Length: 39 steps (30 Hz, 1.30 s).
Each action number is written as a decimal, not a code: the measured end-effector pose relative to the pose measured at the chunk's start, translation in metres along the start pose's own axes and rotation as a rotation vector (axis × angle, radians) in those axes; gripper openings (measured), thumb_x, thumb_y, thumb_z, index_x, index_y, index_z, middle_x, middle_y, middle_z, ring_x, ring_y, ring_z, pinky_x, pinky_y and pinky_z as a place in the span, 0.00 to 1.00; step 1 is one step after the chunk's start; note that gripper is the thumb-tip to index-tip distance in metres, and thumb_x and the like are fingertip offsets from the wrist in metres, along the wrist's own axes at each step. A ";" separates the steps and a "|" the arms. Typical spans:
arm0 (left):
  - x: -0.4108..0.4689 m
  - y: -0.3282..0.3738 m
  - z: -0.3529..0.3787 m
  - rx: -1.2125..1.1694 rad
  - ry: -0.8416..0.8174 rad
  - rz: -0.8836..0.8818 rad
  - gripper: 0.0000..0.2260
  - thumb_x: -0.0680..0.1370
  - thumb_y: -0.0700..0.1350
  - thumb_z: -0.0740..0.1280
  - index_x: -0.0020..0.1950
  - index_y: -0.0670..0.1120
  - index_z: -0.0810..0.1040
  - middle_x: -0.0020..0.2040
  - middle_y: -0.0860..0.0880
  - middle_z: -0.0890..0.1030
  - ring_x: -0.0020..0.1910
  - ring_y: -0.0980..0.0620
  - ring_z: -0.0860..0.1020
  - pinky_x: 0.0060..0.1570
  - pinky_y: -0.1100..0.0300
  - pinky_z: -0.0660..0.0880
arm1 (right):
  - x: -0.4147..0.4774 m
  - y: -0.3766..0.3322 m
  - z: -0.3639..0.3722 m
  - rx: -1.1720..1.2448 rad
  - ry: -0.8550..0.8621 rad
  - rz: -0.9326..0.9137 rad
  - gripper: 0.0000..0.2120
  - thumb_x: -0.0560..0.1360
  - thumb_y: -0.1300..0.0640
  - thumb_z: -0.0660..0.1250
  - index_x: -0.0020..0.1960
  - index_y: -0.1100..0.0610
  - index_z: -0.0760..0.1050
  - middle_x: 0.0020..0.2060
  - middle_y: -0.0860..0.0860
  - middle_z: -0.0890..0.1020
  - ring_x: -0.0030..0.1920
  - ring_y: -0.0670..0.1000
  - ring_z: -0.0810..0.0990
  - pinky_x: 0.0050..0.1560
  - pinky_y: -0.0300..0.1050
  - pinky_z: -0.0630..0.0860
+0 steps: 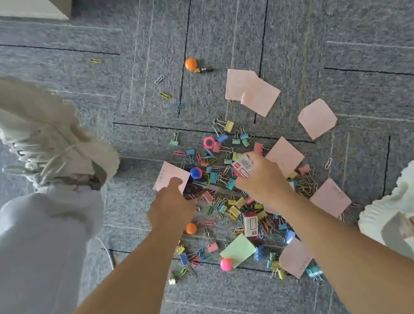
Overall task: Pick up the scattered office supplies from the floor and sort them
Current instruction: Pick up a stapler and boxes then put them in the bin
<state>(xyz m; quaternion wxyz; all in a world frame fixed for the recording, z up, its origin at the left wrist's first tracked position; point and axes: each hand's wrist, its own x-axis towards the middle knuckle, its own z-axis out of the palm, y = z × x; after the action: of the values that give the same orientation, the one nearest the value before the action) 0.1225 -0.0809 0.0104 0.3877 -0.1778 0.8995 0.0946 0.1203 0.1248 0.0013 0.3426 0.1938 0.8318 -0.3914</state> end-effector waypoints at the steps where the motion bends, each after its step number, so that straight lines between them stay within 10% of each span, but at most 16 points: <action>1: 0.004 -0.003 0.002 0.029 -0.002 0.023 0.22 0.77 0.53 0.69 0.69 0.58 0.68 0.54 0.48 0.79 0.51 0.45 0.78 0.46 0.54 0.75 | 0.003 -0.005 0.008 -0.023 0.005 0.004 0.16 0.70 0.54 0.71 0.55 0.55 0.71 0.41 0.51 0.79 0.40 0.55 0.80 0.37 0.52 0.78; 12: 0.019 0.007 0.025 0.460 0.141 0.367 0.14 0.79 0.48 0.65 0.63 0.50 0.70 0.56 0.48 0.75 0.55 0.45 0.75 0.52 0.48 0.71 | 0.005 -0.019 0.026 -0.123 -0.029 0.051 0.15 0.75 0.51 0.71 0.51 0.53 0.66 0.38 0.46 0.74 0.39 0.51 0.75 0.34 0.45 0.67; 25: 0.011 0.011 0.006 0.520 0.126 0.434 0.10 0.80 0.49 0.62 0.58 0.47 0.73 0.51 0.49 0.77 0.52 0.48 0.74 0.52 0.50 0.71 | -0.002 -0.007 0.009 0.078 0.032 0.089 0.13 0.71 0.50 0.73 0.50 0.52 0.72 0.41 0.51 0.80 0.39 0.56 0.83 0.41 0.58 0.82; 30: 0.001 0.017 -0.003 0.523 0.108 0.402 0.08 0.79 0.47 0.62 0.56 0.47 0.74 0.46 0.49 0.76 0.51 0.48 0.75 0.52 0.51 0.71 | -0.010 -0.009 -0.010 0.158 0.053 0.122 0.14 0.75 0.53 0.71 0.55 0.54 0.70 0.45 0.52 0.80 0.35 0.48 0.81 0.27 0.34 0.76; 34: -0.006 0.027 -0.002 0.399 0.079 0.326 0.09 0.78 0.51 0.63 0.47 0.45 0.74 0.37 0.51 0.73 0.42 0.50 0.75 0.48 0.55 0.75 | -0.012 -0.004 -0.010 0.240 -0.064 0.264 0.10 0.71 0.54 0.70 0.50 0.56 0.74 0.43 0.54 0.81 0.32 0.48 0.82 0.26 0.33 0.70; 39: -0.005 0.034 0.006 -0.310 -0.129 0.125 0.07 0.79 0.50 0.65 0.50 0.48 0.81 0.38 0.51 0.80 0.34 0.54 0.77 0.33 0.62 0.75 | -0.012 0.000 0.006 0.446 -0.150 0.388 0.17 0.62 0.52 0.70 0.48 0.61 0.78 0.46 0.64 0.83 0.44 0.62 0.85 0.48 0.60 0.82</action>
<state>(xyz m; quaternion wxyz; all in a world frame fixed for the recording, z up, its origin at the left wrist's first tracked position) 0.1164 -0.0466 0.0110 0.4059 -0.1729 0.8566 0.2674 0.1314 0.1198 0.0073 0.4205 0.3901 0.6449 -0.5051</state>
